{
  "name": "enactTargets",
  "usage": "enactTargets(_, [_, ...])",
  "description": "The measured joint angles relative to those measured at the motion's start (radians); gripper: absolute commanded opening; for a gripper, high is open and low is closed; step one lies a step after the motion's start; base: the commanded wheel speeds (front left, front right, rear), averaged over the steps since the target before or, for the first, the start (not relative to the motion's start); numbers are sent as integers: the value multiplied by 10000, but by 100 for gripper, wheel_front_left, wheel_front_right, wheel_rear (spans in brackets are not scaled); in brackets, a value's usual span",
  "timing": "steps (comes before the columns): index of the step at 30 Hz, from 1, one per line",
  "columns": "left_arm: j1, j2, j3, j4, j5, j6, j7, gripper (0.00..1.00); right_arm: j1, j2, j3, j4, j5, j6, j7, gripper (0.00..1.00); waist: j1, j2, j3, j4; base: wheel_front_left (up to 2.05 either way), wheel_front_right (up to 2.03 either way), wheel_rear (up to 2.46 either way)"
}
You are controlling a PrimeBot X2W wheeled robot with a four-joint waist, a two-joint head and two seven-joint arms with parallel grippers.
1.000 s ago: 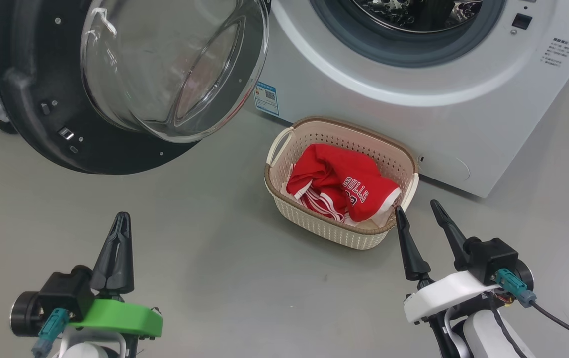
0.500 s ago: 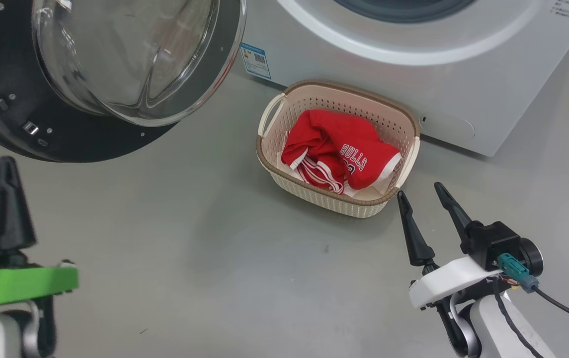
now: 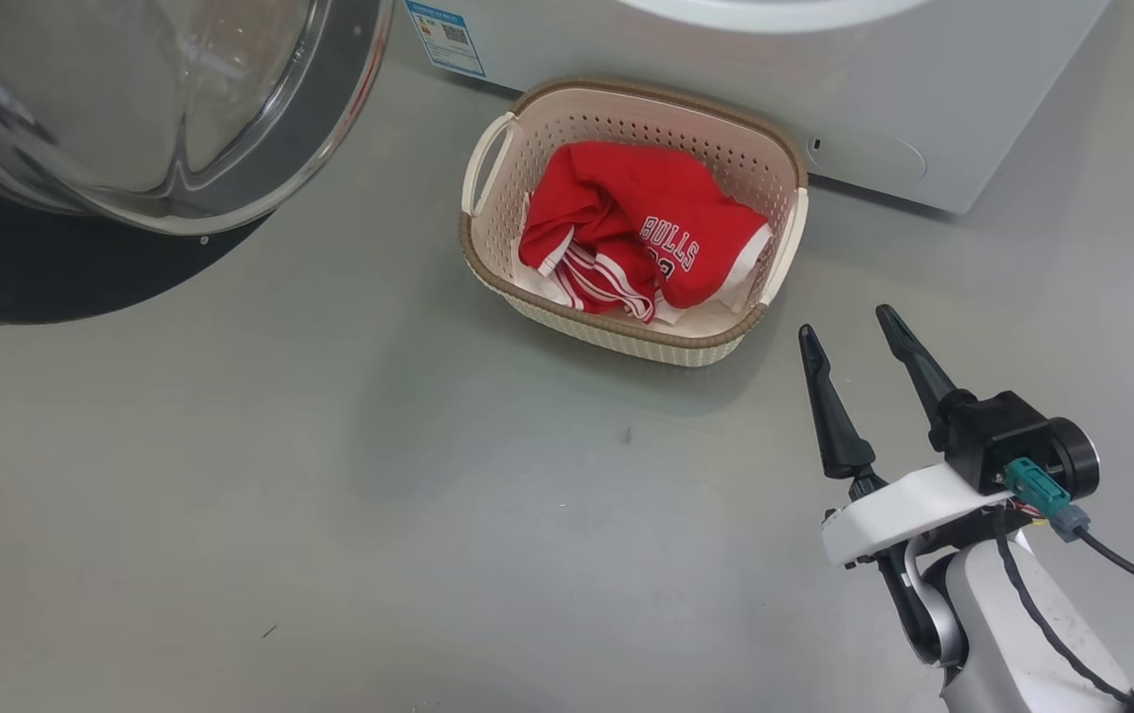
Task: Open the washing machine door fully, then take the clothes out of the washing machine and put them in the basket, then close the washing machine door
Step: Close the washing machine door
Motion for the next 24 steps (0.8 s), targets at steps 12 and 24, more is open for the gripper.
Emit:
enactTargets(12, [-2499, 811, 2535, 2991, -3423, 470, 1825, 0, -323, -23, 0, -35, -4, 4, 2, 100, 0, -1, 498, -632, 0, 0, 0])
enactTargets(24, [-3982, 1137, 4694, 6295, -5315, 1333, 3239, 0, -476, 19, 104, 127, -2, 10, -44, 100, 0, 0, 525, -1057, 0, 0, 0])
